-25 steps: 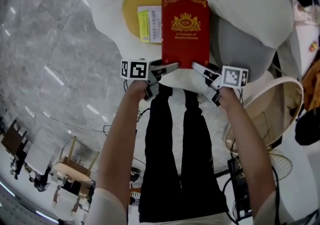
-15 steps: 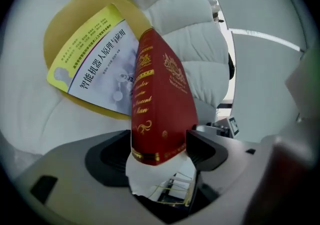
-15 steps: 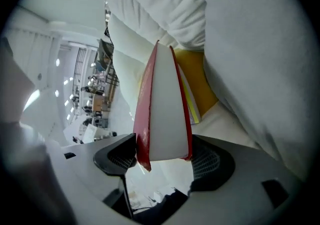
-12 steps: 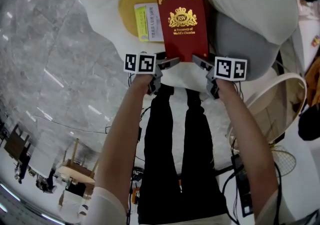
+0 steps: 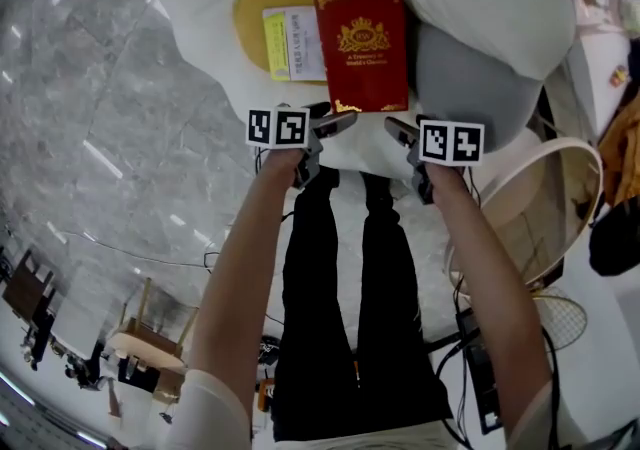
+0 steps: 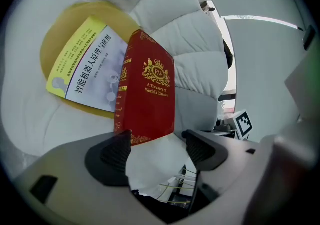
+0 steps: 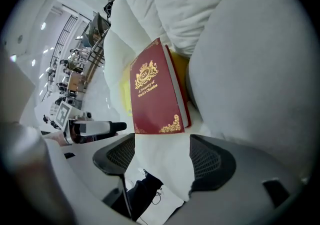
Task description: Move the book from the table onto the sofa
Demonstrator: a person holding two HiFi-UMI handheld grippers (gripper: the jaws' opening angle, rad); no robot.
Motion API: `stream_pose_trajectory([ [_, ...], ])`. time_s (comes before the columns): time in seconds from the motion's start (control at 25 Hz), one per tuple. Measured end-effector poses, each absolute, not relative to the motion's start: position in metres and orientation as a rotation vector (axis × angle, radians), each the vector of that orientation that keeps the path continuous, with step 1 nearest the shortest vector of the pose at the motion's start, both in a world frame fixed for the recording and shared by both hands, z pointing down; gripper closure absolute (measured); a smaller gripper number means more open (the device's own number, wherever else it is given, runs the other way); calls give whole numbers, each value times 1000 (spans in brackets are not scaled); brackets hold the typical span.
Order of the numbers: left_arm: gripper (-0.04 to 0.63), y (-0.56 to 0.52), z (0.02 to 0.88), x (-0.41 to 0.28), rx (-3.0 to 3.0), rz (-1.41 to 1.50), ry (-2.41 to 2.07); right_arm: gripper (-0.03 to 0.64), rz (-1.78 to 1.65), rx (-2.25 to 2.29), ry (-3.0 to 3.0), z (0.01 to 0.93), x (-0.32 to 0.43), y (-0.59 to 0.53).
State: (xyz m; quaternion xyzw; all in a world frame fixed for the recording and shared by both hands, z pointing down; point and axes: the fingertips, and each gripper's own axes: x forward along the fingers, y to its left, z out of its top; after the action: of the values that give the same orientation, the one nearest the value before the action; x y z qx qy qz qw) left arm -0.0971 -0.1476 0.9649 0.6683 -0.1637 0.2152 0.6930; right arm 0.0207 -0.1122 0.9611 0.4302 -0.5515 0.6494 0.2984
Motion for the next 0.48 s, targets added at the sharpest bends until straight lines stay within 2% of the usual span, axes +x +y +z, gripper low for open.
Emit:
stream_pose_trajectory([
  [0.2, 258, -146, 933, -101, 1534, 454, -405, 277, 1718, 1143, -1557, 926, 26, -105],
  [0.32, 308, -140, 893, -102, 1590, 435, -431, 290, 1657, 1096, -1671, 886, 26, -104],
  [0.36, 334, -139, 878, -104, 1618, 439, -448, 326, 1624, 1084, -1716, 870, 26, -105],
  [0.44, 378, -135, 843, -104, 1681, 437, -477, 461, 1554, 1070, -1807, 834, 28, -109],
  [0.48, 393, -133, 823, -100, 1708, 418, -480, 472, 1525, 1064, -1852, 814, 28, -111],
])
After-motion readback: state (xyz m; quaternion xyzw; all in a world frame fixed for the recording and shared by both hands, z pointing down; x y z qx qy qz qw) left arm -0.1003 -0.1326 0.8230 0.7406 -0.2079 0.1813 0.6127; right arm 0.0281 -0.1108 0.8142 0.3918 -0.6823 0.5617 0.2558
